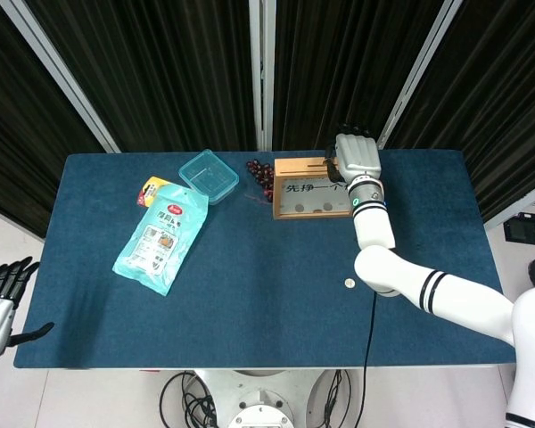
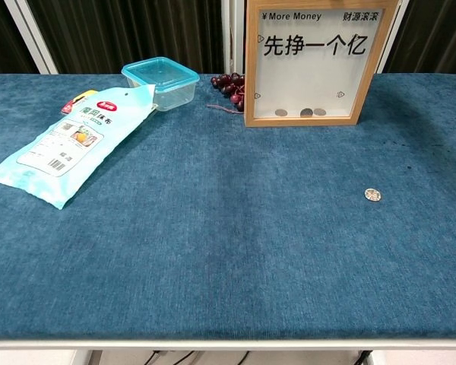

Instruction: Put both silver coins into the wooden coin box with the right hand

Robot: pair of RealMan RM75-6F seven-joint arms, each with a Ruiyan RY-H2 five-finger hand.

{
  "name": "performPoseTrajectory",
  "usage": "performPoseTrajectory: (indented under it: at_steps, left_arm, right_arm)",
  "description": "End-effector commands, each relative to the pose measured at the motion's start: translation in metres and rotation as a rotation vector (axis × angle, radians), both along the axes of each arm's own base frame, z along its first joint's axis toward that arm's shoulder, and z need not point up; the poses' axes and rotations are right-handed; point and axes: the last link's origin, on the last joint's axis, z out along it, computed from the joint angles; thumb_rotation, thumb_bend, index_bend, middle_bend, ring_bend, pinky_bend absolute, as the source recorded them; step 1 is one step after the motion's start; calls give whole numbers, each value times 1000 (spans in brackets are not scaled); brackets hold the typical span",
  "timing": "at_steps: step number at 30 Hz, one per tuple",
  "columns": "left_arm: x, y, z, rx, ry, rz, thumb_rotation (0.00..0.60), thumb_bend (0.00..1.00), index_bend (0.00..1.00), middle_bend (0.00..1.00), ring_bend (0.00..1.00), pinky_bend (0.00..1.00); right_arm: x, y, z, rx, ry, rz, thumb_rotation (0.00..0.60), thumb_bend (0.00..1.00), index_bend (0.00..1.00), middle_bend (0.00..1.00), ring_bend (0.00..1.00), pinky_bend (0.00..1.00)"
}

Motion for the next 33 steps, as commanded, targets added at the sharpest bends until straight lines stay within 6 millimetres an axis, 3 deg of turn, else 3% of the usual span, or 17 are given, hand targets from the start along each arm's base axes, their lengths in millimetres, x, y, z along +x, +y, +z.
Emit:
performPoseTrajectory:
  at_steps: [1,24,28,33]
  left_arm:
    - [0,0,0,-1,2,0,600,36,0,0,0,0]
    - [2,0,1,-1,5,-3,600,36,0,0,0,0]
    - [3,0,1,-1,8,-3,600,36,0,0,0,0]
    - [5,-1,2,7,10,-5,600,37,0,0,0,0]
  right_arm:
    - [-1,0,1,1,1,2,600,440,474,61,0,0]
    - [0,4,12,-18,-30,35,600,440,463,58,0,0]
    - [0,9,24,-32,-55,50,600,440,460,58,0,0]
    - [-7,32,56,-68,-86,108,600,439,459,58,0,0]
